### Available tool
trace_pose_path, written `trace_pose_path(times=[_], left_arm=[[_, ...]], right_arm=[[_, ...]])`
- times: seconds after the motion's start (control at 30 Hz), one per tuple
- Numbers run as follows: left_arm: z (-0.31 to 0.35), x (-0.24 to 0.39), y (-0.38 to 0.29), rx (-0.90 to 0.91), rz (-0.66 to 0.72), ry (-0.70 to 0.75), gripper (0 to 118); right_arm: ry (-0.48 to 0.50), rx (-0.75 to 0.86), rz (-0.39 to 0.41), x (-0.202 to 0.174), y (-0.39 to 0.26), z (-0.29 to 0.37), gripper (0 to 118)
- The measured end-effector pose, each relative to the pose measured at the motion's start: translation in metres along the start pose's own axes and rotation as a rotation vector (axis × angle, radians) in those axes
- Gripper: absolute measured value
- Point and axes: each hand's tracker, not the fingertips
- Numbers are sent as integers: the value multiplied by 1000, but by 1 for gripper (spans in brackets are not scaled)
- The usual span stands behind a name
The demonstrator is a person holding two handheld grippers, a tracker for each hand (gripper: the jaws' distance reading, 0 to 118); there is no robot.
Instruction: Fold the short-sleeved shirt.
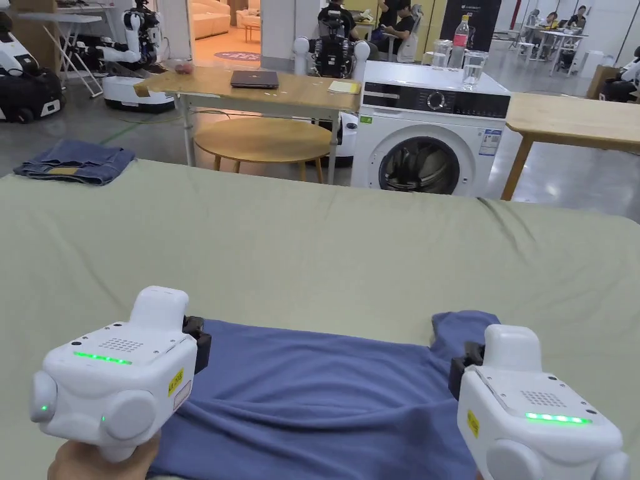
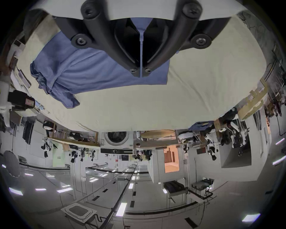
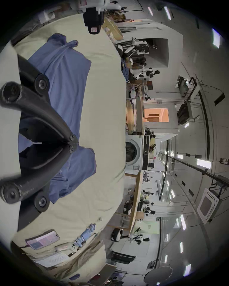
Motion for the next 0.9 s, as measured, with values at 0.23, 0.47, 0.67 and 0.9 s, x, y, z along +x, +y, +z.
trace_pose_path(times=[0.23, 0.47, 0.67, 0.9], left_arm=[[-87, -71, 27, -235, 112, -35, 0], [-168, -101, 48, -449, 153, -75, 43], [-226, -100, 44, -585, 180, -118, 54], [-271, -91, 28, -626, 82, -22, 44]], right_arm=[[14, -40, 25, 7, -6, -16, 0], [17, -110, 24, 14, -11, -36, 0], [-1, -157, 17, 25, -15, -48, 0], [-24, -215, 29, 37, -22, -60, 0]])
